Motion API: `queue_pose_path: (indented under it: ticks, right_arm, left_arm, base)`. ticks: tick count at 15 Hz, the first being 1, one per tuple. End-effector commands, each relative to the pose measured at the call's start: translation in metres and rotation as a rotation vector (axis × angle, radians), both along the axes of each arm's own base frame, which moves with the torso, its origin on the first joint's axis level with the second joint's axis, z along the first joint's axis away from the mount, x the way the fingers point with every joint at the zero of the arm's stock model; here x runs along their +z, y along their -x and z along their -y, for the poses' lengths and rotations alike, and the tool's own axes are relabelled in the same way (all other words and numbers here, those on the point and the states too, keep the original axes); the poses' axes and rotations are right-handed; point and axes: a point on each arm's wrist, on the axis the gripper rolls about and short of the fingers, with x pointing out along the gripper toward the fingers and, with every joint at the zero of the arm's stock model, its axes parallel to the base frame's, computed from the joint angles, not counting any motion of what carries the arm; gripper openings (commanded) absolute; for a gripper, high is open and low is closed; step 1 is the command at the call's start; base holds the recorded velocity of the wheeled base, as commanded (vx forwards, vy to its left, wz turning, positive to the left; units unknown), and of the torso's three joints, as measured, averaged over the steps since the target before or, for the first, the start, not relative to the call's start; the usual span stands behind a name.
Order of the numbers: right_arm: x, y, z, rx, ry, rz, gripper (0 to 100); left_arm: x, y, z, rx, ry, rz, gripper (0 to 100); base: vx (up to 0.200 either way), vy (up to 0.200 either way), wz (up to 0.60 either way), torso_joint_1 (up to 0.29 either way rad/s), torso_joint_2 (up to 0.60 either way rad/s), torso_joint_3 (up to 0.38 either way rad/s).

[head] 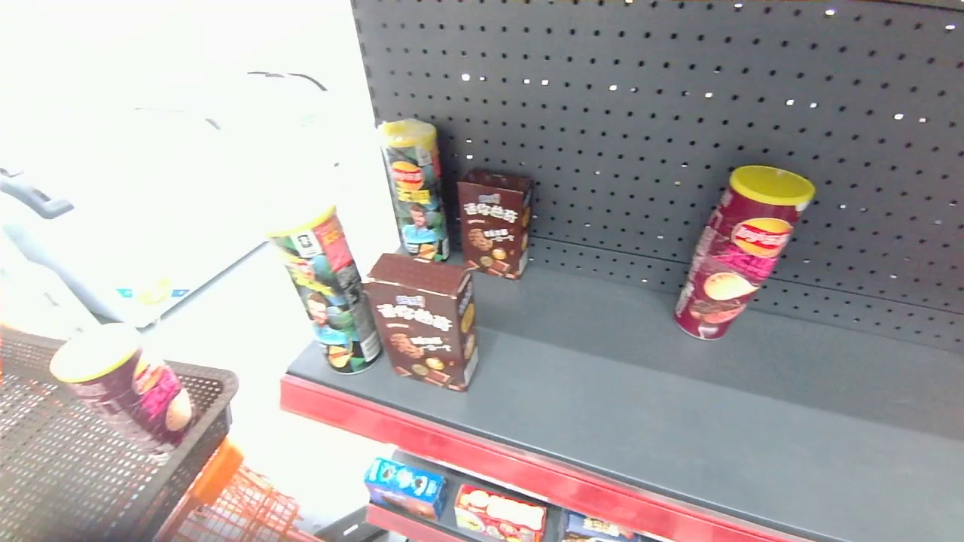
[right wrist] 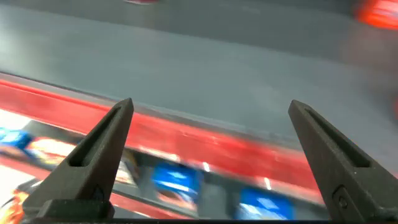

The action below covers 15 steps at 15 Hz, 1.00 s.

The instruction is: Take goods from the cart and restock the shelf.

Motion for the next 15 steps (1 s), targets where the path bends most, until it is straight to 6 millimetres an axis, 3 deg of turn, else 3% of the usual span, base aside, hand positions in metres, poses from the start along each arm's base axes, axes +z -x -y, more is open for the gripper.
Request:
queue_pose_path:
  ticks: [1, 10, 13, 15]
  right_arm:
    - [0.0, 0.0, 0.0, -0.001, 0.0, -0.002, 100]
    - [0.0, 0.0, 0.0, -0.001, 0.0, -0.002, 100]
    - [0.0, 0.0, 0.0, -0.001, 0.0, -0.001, 100]
    - [0.0, 0.0, 0.0, -0.001, 0.0, -0.002, 100]
  left_arm:
    - [0.0, 0.0, 0.0, 0.0, 0.0, -0.001, 100]
    - [0.002, 0.0, 0.0, 0.002, 0.0, 0.008, 100]
    - [0.036, 0.002, 0.0, 0.028, -0.005, -0.024, 100]
    - [0.067, -0.008, -0.001, 0.038, -0.008, -0.102, 100]
  base:
    - [0.0, 0.0, 0.0, 0.0, 0.0, 0.0]
    - [0.0, 0.0, 0.0, 0.0, 0.0, 0.0]
    - [0.0, 0.0, 0.0, 0.0, 0.0, 0.0]
    - [0.0, 0.0, 0.0, 0.0, 0.0, 0.0]
